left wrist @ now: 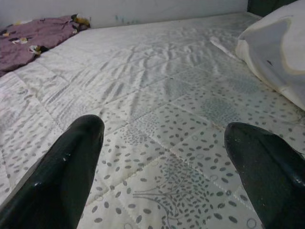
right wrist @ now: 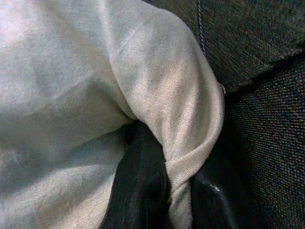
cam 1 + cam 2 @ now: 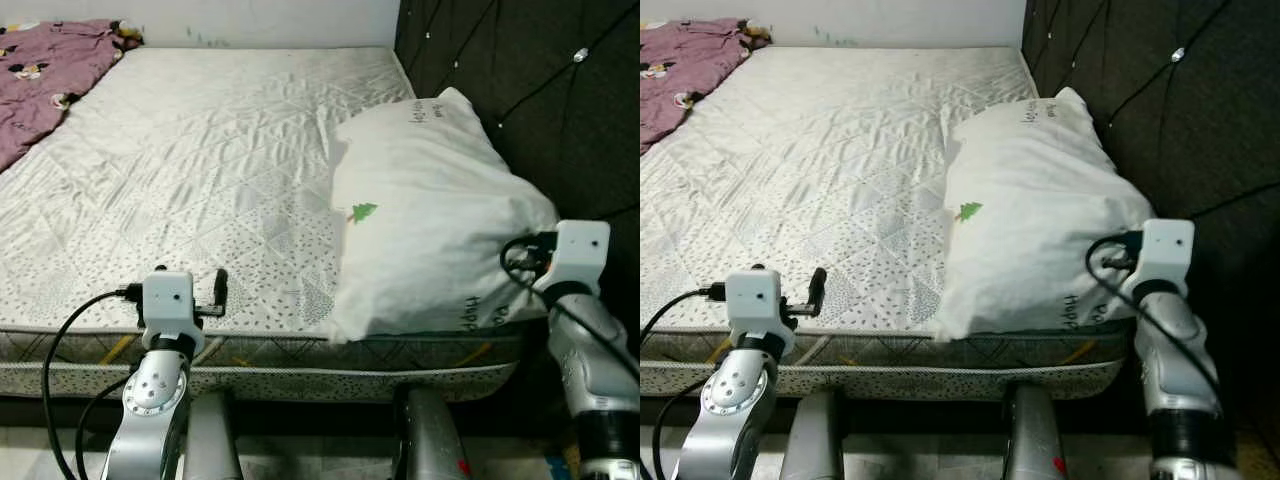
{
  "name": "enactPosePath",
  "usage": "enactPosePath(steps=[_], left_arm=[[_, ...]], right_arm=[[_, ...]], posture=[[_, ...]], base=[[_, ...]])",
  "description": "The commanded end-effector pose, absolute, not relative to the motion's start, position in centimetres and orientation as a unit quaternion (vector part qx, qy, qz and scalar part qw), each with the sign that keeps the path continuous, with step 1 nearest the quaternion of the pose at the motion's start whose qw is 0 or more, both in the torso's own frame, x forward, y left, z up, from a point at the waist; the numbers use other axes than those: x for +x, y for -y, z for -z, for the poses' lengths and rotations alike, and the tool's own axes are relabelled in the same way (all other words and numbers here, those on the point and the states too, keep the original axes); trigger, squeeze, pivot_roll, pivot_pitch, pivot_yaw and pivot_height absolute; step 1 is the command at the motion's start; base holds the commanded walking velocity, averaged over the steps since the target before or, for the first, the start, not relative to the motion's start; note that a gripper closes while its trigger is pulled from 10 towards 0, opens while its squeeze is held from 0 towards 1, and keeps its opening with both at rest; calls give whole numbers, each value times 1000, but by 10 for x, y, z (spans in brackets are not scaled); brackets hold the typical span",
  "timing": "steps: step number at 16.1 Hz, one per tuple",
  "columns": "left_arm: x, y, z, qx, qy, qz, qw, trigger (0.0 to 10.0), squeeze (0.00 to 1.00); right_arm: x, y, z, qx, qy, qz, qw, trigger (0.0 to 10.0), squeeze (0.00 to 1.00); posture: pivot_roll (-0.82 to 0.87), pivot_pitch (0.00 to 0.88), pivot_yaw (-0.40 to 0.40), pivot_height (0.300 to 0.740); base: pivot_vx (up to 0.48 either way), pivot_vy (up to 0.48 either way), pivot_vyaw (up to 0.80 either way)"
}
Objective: Clean up the room
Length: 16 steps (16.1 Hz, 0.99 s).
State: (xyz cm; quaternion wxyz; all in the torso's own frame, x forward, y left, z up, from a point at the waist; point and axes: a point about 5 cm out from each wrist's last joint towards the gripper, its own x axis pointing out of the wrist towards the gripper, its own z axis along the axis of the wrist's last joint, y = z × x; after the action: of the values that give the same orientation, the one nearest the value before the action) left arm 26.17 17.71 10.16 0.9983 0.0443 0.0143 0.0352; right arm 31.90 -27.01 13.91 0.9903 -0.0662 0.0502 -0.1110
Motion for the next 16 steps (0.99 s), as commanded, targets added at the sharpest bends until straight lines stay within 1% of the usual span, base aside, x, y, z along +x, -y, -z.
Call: enactPosePath(steps=[1,3,6,7,9,14,15,16], left_arm=[[261,-178,-104,49,-11,-40,998,10000,0],[262,-178,-104,48,-11,-40,998,10000,0],[262,-178,-104,49,-11,-39,998,10000,0],[264,-176,-104,50,-11,-36,998,10000,0],[265,-175,-104,50,-12,-32,998,10000,0],[264,-174,-104,50,-13,-31,998,10000,0],[264,-174,-103,50,-15,-32,998,10000,0],[263,-174,-103,50,-16,-32,998,10000,0]], right_arm=[[328,277,-164,-72,-1,118,990,0,0],[336,285,-166,-79,3,127,989,0,0],[333,288,-159,-78,-9,136,988,0,0],[326,282,-147,-74,-23,127,989,0,0],[323,270,-134,-71,-34,106,991,0,0],[322,258,-121,-65,-50,87,993,0,0],[321,255,-117,-67,-60,83,992,3255,0],[320,252,-113,-67,-69,80,992,10000,1000]], posture=[[-24,0,-24,511],[-22,0,-25,511],[-25,0,-22,511],[-30,0,-19,511],[-32,0,-17,511],[-26,0,-20,511],[-24,0,-22,511],[-24,0,-22,511]], base=[[0,0,0],[0,0,0],[0,0,0],[0,0,0],[0,0,0],[0,0,0],[0,0,0],[0,0,0]])
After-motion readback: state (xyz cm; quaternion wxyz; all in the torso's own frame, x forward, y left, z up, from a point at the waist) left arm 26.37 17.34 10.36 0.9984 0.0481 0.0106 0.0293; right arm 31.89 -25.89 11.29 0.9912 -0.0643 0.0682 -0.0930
